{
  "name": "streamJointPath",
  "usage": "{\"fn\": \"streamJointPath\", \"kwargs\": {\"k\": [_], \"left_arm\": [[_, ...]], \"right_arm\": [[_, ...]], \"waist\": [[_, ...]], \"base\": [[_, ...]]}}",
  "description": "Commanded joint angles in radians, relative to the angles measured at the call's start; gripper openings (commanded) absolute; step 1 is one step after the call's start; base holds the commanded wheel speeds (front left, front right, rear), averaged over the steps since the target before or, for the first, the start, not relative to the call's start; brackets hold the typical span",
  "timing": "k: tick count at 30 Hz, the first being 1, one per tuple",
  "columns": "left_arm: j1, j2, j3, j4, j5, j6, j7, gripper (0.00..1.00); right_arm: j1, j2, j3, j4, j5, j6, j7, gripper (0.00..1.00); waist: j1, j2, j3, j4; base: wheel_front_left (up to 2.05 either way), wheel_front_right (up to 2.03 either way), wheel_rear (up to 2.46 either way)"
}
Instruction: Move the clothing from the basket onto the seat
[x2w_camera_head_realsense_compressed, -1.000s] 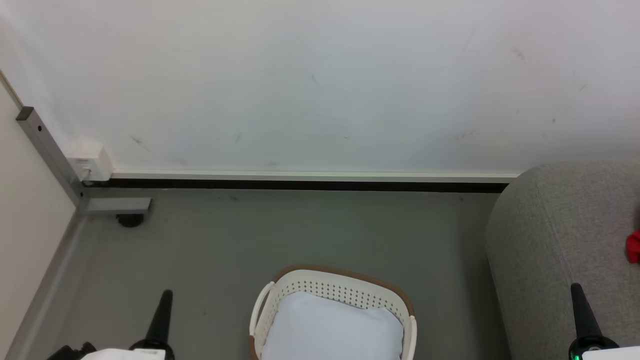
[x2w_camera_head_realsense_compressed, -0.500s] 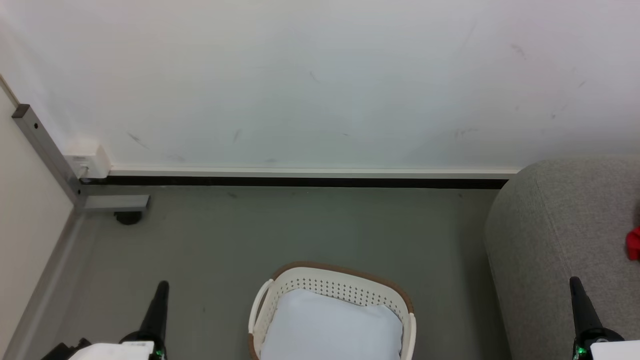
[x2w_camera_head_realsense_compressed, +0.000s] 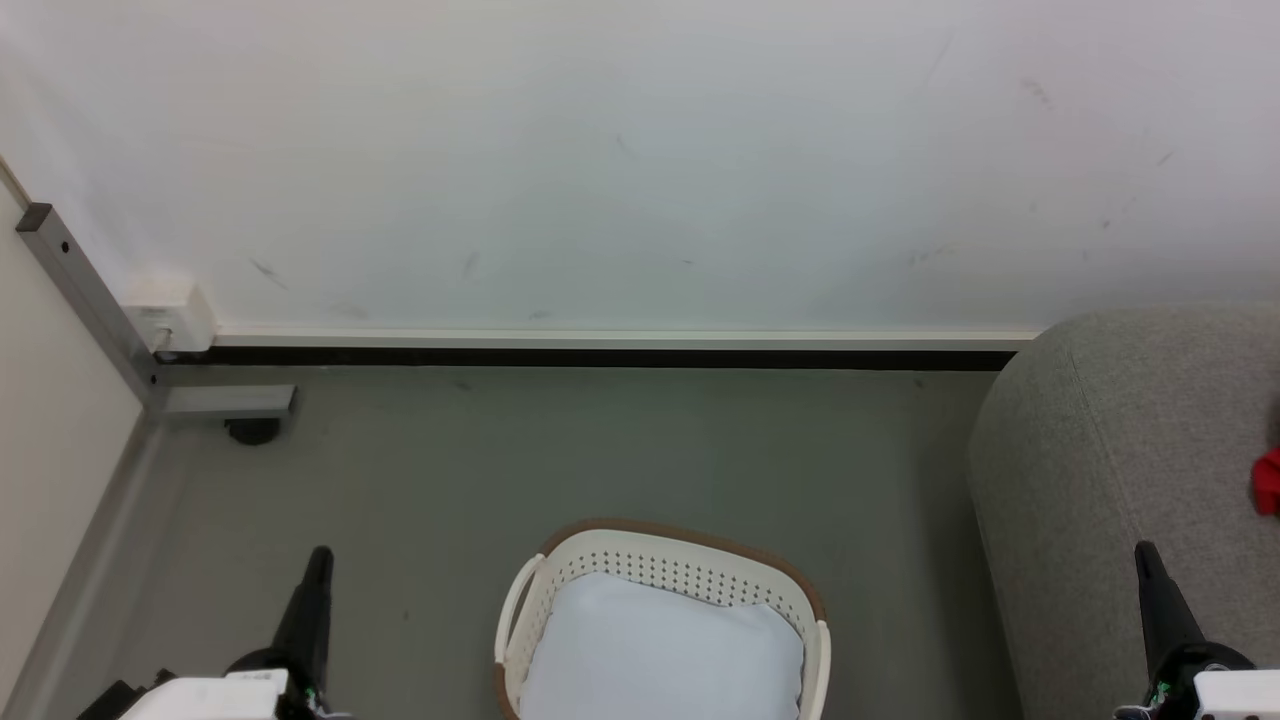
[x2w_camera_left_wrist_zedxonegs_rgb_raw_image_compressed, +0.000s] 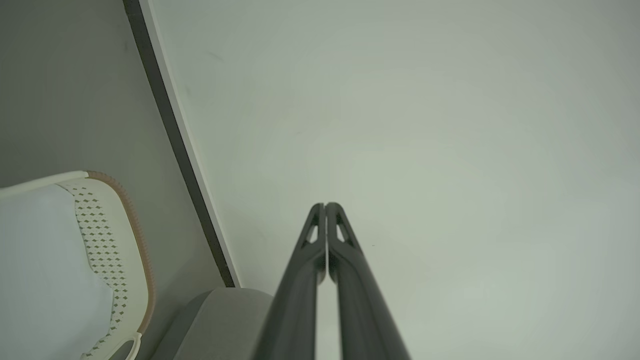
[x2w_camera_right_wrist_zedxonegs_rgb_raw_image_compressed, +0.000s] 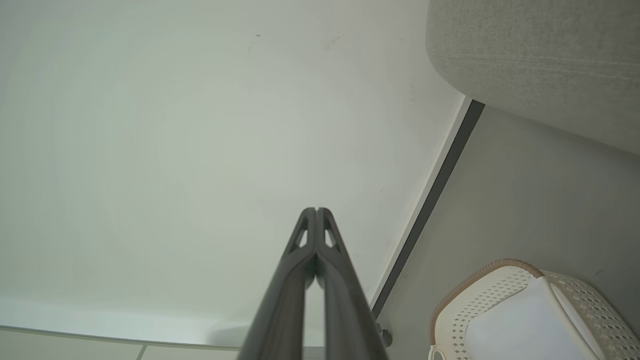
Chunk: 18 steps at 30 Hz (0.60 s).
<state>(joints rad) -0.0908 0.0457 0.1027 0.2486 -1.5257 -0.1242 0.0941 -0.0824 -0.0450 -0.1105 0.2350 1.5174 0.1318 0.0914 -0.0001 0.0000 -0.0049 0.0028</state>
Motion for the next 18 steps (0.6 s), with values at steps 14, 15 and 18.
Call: {"fn": "streamJointPath", "kwargs": {"k": [14, 15, 18], "left_arm": [[-0.023, 0.008, 0.015, -0.004, -0.093, -0.010, 0.024, 0.00], [-0.023, 0.008, 0.015, -0.004, -0.093, -0.010, 0.024, 0.00], [-0.023, 0.008, 0.015, -0.004, -0.093, -0.010, 0.024, 0.00]], "right_arm": [[-0.035, -0.009, -0.005, 0.012, 0.096, -0.002, 0.027, 0.00], [-0.034, -0.009, -0.005, 0.012, 0.096, -0.002, 0.027, 0.00], [-0.034, -0.009, -0.005, 0.012, 0.096, -0.002, 0.027, 0.00]], "waist": [[0.0001, 0.0000, 0.008, -0.003], [0.0001, 0.0000, 0.008, -0.003], [0.0001, 0.0000, 0.008, -0.003]], "base": [[0.00, 0.00, 0.00], [0.00, 0.00, 0.00], [0.00, 0.00, 0.00]]}}
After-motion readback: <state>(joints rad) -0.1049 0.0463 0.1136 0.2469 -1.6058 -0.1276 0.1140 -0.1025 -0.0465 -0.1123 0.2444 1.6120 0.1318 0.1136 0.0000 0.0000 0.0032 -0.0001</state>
